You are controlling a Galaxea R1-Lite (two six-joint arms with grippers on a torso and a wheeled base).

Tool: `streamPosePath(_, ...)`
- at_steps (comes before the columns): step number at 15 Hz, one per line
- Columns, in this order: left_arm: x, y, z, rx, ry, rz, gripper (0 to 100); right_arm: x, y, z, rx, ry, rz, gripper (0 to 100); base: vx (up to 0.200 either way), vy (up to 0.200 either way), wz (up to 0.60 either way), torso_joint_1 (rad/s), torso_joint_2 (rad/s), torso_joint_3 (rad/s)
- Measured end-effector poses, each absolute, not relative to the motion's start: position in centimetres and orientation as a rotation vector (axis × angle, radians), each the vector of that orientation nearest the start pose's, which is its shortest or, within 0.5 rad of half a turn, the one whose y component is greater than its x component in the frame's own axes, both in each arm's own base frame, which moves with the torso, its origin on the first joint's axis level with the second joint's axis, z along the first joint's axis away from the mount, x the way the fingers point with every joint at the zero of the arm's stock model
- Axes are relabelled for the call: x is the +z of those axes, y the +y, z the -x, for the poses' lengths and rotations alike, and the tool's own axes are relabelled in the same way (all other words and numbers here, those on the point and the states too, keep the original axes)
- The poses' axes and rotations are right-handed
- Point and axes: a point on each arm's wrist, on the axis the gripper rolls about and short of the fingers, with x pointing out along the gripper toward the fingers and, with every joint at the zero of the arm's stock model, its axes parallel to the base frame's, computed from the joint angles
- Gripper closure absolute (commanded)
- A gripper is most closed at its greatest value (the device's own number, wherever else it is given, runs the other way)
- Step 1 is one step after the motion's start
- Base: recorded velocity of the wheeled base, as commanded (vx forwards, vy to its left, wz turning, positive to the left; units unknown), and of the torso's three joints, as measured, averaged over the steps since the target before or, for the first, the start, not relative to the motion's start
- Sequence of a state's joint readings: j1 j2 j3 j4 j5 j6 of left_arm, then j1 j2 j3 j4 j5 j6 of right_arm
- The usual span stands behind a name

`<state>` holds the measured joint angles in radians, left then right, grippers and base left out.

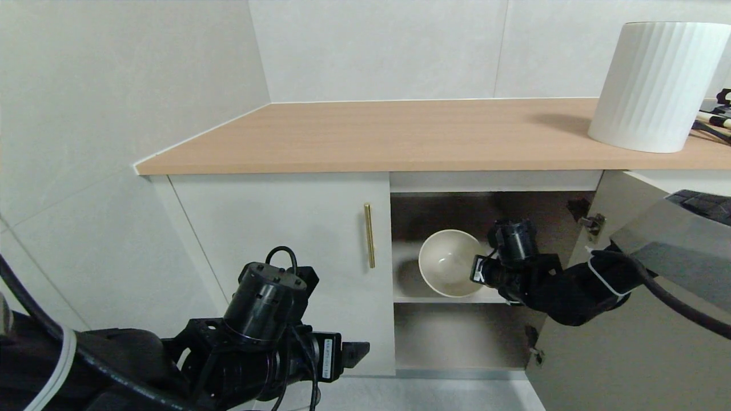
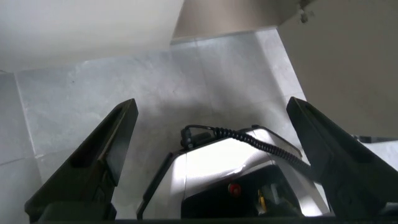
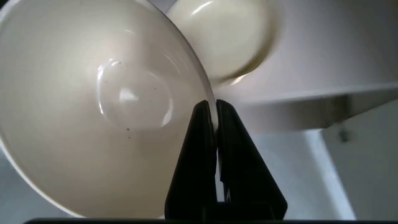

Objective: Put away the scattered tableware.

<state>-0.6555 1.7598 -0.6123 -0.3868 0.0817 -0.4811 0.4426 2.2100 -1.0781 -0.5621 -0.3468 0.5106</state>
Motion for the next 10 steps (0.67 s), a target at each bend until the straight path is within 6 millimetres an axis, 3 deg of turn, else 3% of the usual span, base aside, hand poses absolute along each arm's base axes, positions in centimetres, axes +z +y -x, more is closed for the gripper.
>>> streamPosePath(10,9.6,-16.4,-21.6,-0.357,0.825,0.171,0,4.1,14.0,-42.1,-0.161,0.486,-0.424,100,0.000,0.000,0.00,0.000,0.00,0.000)
